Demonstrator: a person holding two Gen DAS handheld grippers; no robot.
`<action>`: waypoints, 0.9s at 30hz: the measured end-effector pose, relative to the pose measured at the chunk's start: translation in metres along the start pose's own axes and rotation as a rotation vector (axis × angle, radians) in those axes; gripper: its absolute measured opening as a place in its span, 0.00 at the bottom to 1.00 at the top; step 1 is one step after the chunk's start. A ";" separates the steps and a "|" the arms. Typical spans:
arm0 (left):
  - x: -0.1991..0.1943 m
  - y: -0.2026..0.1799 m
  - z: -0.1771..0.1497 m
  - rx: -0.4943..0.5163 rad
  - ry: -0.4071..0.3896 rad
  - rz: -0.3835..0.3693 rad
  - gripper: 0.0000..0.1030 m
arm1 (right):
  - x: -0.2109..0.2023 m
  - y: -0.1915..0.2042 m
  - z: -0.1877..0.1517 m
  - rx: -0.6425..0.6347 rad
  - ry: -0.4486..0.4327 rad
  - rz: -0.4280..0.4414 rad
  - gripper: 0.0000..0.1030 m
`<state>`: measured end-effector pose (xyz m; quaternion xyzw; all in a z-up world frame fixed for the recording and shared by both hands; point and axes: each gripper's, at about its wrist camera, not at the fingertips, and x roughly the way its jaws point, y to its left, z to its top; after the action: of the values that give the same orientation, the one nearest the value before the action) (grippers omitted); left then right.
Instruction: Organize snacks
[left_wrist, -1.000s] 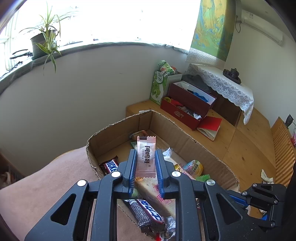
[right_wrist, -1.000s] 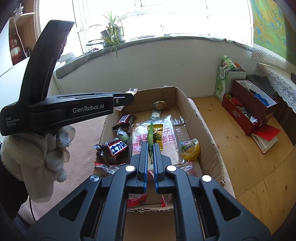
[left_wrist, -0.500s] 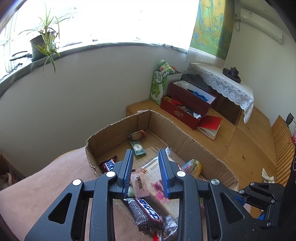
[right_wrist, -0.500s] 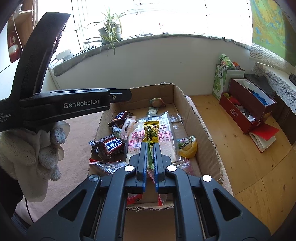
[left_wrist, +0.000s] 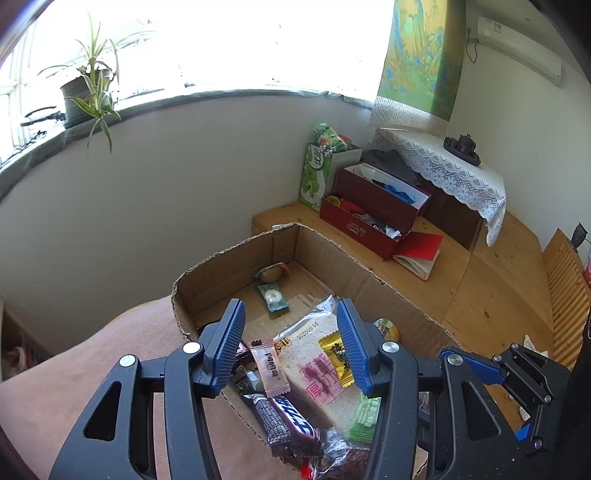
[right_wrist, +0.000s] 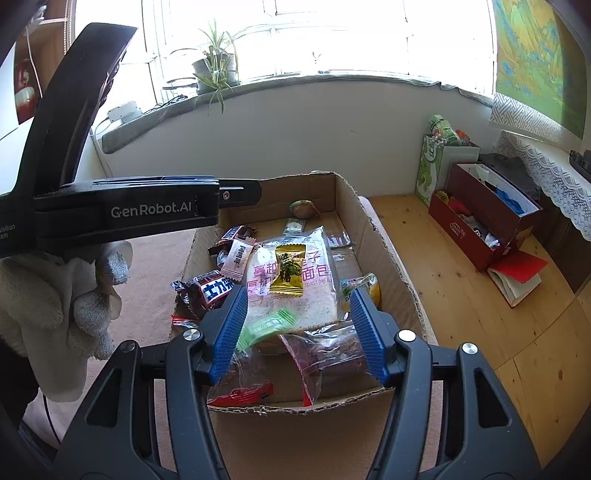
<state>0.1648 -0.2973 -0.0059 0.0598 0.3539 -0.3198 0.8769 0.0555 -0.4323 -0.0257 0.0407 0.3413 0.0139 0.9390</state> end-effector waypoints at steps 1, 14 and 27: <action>-0.001 0.000 0.000 0.000 0.000 -0.001 0.53 | -0.001 0.000 0.000 0.000 0.000 0.001 0.59; -0.012 -0.003 -0.005 0.008 -0.003 0.013 0.55 | -0.010 0.003 -0.003 0.003 -0.003 0.006 0.59; -0.041 -0.011 -0.016 0.023 -0.026 0.039 0.65 | -0.040 0.012 -0.008 -0.002 -0.052 -0.031 0.80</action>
<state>0.1266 -0.2795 0.0101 0.0723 0.3375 -0.3076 0.8867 0.0200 -0.4216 -0.0049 0.0347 0.3171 -0.0014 0.9477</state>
